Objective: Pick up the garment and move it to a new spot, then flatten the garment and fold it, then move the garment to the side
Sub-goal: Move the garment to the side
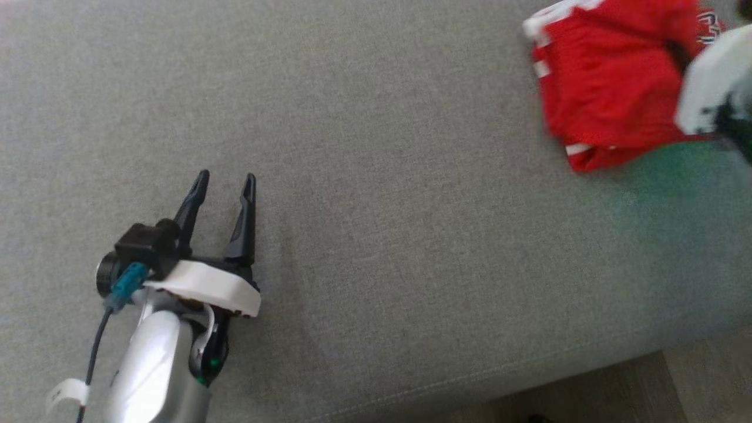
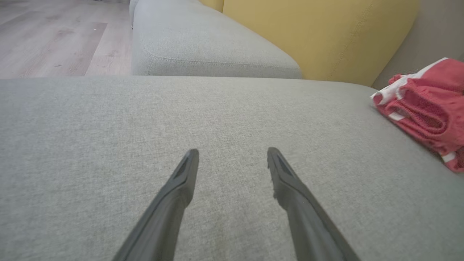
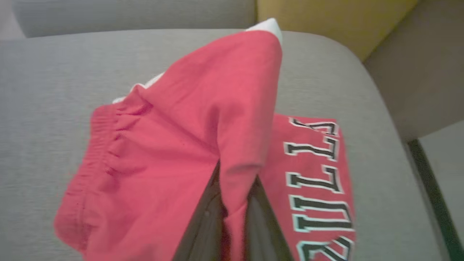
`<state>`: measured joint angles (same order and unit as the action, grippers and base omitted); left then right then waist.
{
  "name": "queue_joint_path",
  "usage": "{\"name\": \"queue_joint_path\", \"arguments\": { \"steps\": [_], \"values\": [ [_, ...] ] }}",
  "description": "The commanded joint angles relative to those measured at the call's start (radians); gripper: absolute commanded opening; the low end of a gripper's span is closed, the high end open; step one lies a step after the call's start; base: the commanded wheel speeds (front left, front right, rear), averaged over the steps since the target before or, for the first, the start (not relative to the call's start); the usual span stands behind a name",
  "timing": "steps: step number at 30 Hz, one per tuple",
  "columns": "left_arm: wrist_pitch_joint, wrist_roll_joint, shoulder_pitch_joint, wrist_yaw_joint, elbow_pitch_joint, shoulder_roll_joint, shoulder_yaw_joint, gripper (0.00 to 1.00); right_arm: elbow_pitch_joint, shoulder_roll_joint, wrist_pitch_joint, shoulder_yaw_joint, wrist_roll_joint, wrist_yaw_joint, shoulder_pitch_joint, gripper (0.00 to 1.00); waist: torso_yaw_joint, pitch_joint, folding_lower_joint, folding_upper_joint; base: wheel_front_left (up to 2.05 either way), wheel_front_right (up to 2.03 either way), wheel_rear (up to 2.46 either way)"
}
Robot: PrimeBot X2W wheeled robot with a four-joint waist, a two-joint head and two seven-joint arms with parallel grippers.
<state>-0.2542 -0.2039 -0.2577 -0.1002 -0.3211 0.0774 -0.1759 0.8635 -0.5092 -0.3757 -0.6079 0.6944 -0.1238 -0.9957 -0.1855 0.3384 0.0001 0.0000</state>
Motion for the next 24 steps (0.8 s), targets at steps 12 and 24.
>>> {"name": "queue_joint_path", "arguments": {
  "steps": [12,24],
  "values": [
    [-0.008,-0.007,-0.061,-0.004,0.027,0.03,0.052,1.0,0.137,-0.017,0.197,0.111,-0.217,-0.007,-0.044,1.0,0.021,0.052,-0.0001,0.0,0.0,0.0,0.0],
    [-0.008,-0.034,-0.014,0.019,0.054,0.017,0.132,1.0,0.174,0.103,0.413,0.222,-0.356,-0.007,-0.039,1.0,0.06,-0.094,-0.0001,0.0,0.0,0.0,0.0]
  ]
}}
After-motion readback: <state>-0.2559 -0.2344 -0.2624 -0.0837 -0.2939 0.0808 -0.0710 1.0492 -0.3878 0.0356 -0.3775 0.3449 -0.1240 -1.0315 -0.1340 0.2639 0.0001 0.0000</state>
